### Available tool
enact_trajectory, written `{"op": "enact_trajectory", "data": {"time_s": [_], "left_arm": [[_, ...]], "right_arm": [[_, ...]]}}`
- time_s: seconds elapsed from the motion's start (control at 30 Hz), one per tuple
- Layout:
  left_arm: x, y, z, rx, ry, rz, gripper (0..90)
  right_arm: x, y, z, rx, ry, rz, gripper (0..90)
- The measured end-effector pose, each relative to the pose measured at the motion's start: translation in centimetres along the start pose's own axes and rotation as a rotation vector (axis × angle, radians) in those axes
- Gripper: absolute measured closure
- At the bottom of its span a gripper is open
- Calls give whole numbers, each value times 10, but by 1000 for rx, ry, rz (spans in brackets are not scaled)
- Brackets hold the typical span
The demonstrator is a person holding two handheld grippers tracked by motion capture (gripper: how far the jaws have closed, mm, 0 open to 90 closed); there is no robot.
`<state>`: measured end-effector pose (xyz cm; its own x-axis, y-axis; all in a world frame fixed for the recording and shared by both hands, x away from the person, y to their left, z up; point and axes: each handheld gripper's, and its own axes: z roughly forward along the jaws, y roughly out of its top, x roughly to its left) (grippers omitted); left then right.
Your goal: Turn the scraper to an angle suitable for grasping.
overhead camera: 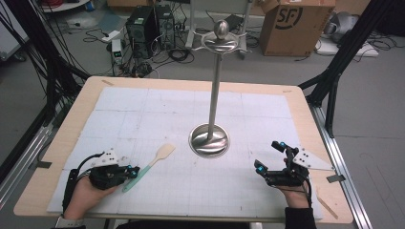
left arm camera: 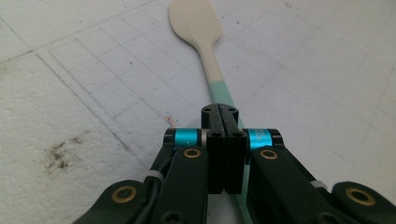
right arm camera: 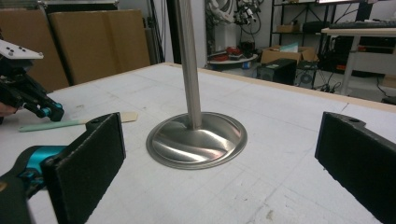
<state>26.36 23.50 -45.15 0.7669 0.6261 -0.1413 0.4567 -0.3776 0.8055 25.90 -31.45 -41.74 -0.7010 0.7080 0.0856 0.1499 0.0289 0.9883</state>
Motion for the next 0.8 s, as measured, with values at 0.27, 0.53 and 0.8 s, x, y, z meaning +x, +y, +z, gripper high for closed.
{"op": "enact_trajectory", "data": {"time_s": [0.27, 0.53, 0.8], "left_arm": [[-16, 8, 16, 40, -61, 29, 897], [-34, 17, 32, 44, -87, 69, 897], [-30, 30, 33, -21, -47, 13, 897]], "right_arm": [[0, -1, 1, 3, -2, 0, 6], [0, -2, 2, 11, -1, 1, 6], [-1, 0, 1, -6, -1, 8, 6]]}}
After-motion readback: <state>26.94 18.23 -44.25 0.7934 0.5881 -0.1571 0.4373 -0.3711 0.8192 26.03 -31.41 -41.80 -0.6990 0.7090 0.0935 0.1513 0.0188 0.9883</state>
